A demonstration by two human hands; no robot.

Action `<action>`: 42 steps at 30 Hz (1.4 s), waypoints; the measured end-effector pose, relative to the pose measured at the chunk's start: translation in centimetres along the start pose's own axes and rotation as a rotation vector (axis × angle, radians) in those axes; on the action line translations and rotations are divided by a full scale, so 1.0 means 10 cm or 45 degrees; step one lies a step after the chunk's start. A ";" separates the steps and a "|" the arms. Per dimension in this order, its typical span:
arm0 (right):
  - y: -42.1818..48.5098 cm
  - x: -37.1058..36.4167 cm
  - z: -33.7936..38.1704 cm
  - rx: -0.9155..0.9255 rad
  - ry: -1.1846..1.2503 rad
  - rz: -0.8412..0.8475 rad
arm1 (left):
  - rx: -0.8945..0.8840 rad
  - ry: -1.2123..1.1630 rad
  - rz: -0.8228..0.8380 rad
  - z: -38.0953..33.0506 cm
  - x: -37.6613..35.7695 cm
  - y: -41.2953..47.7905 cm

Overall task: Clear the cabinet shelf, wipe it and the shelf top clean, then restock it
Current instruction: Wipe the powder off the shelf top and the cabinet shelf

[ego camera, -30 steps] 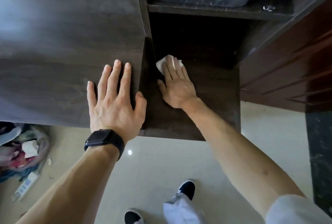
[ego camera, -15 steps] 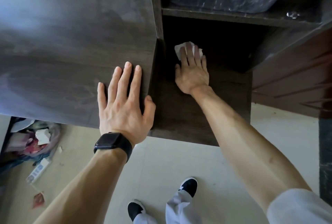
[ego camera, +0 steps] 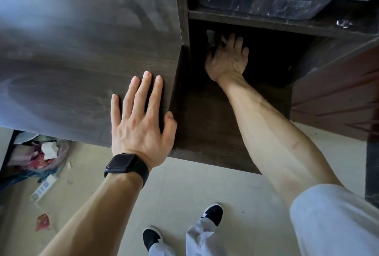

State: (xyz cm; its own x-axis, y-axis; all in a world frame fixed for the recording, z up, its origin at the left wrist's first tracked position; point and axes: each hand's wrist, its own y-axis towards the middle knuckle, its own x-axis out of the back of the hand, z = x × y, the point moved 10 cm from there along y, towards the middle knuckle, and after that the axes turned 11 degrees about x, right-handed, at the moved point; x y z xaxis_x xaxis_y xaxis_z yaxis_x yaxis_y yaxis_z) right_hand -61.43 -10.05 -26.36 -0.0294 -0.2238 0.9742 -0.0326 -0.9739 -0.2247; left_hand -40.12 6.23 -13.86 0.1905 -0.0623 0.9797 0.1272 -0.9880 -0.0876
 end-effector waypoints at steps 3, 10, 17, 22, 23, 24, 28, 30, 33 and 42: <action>-0.18 -0.05 -0.48 -0.176 0.026 -0.067 | 0.003 0.006 0.008 0.00 0.00 0.00; -0.35 -0.04 -1.23 -0.591 0.165 0.094 | 0.003 -0.022 -0.008 0.01 0.01 0.00; -0.80 -0.07 -1.00 -0.590 0.157 0.208 | -0.024 -0.037 -0.019 0.00 -0.02 0.00; -1.54 -0.33 -0.82 -0.640 0.201 0.202 | -0.049 -0.042 -0.011 -0.01 -0.01 -0.01; -1.72 -0.38 -0.76 -0.622 0.204 0.184 | -0.052 -0.040 -0.008 -0.01 -0.02 -0.01; -1.91 -0.40 -0.69 -0.597 0.197 0.131 | -0.055 -0.039 -0.008 -0.01 -0.02 -0.01; -2.66 -0.48 -0.20 -0.384 0.081 -0.092 | -0.066 -0.040 -0.014 0.01 -0.02 -0.02; -2.93 -0.66 0.14 -0.217 0.170 -0.076 | -0.070 -0.039 -0.014 0.01 -0.02 -0.02; -3.02 -0.87 0.57 -0.013 0.329 -0.008 | -0.074 -0.037 -0.013 0.00 -0.03 -0.03; -1.64 -0.67 0.30 0.077 0.391 0.007 | -0.063 -0.045 -0.042 0.00 -0.02 -0.03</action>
State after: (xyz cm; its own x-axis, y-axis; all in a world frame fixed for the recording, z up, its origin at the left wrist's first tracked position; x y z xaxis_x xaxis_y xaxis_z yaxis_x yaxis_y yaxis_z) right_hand -57.74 7.35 -29.08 -0.3303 -0.2163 0.9188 0.0280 -0.9752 -0.2195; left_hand -40.24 6.55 -14.06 0.2214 -0.0251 0.9749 0.0863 -0.9952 -0.0452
